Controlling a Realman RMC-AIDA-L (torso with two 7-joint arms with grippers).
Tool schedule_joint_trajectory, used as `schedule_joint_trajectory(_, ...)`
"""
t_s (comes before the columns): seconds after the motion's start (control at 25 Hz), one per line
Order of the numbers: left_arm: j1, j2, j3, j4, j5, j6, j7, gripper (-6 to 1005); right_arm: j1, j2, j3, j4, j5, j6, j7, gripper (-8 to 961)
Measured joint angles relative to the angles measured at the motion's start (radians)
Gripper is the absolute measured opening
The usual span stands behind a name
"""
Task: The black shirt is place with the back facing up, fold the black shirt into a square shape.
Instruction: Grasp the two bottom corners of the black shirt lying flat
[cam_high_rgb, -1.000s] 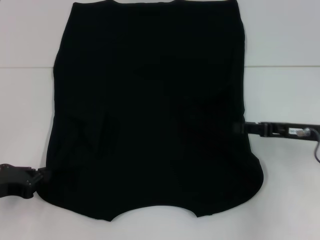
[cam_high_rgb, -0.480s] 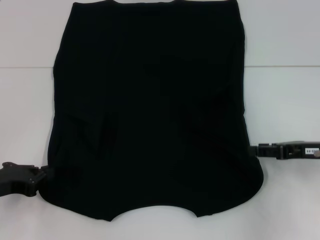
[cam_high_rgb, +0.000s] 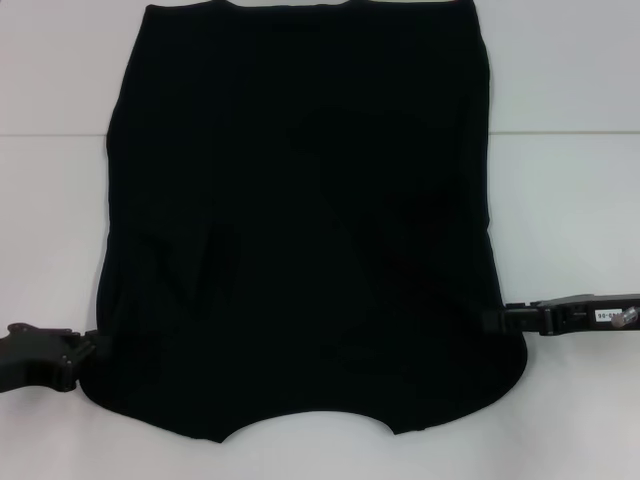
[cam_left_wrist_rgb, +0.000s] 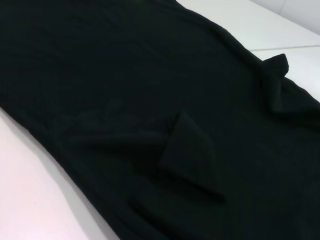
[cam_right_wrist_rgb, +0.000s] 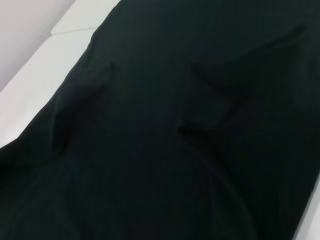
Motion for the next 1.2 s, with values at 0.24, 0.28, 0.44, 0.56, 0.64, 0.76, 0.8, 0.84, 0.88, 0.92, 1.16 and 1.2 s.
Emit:
schedule_joint_trajectory(0.24,-0.004,0.0,0.0,0.0,0.0,0.0,0.0,28,-0.004,0.003,0.009,0.0,-0.003,0.007,0.001,554)
schedule_joint_trajectory(0.28,-0.004,0.0,0.0,0.0,0.0,0.0,0.0,28,-0.005,0.003,0.009,-0.002,-0.003,0.007,0.001,528)
schedule_joint_trajectory(0.44,-0.007,0.0,0.0,0.0,0.0,0.0,0.0,28,-0.008,0.003,0.012,-0.004,-0.003,0.006,-0.006,424)
schedule_joint_trajectory(0.56,-0.008,0.0,0.0,0.0,0.0,-0.004,0.0,28,-0.01,0.002,0.012,-0.003,-0.004,0.001,-0.008,346)
schedule_joint_trajectory(0.64,-0.008,0.0,0.001,-0.001,0.0,-0.009,0.0,28,-0.012,0.002,0.012,-0.003,-0.004,0.0,-0.009,251)
schedule_joint_trajectory(0.76,-0.008,0.0,0.002,-0.001,0.0,-0.012,-0.004,27,-0.02,0.002,0.012,-0.004,-0.004,-0.001,-0.01,108)
schedule_joint_trajectory(0.8,-0.008,0.0,0.001,-0.001,0.0,-0.012,-0.004,27,-0.024,0.002,0.012,-0.006,-0.003,-0.003,-0.01,94)
schedule_joint_trajectory(0.84,-0.008,0.0,0.0,-0.001,0.0,-0.012,-0.005,27,-0.034,-0.001,0.022,-0.012,0.001,-0.014,-0.012,81)
schedule_joint_trajectory(0.88,-0.008,0.0,-0.001,-0.001,0.0,-0.01,-0.006,27,-0.034,-0.001,0.022,-0.012,0.001,-0.014,-0.012,67)
schedule_joint_trajectory(0.92,-0.008,0.0,-0.001,-0.001,0.0,-0.007,-0.011,28,-0.039,-0.003,0.032,-0.012,0.002,-0.024,-0.017,54)
schedule_joint_trajectory(1.16,-0.002,0.0,-0.011,0.018,0.0,0.026,-0.068,27,-0.08,-0.015,0.111,-0.014,0.002,-0.087,-0.065,26)
schedule_joint_trajectory(1.2,-0.001,0.0,-0.022,0.023,0.0,0.041,-0.077,27,-0.09,-0.018,0.128,-0.014,0.001,-0.098,-0.077,26)
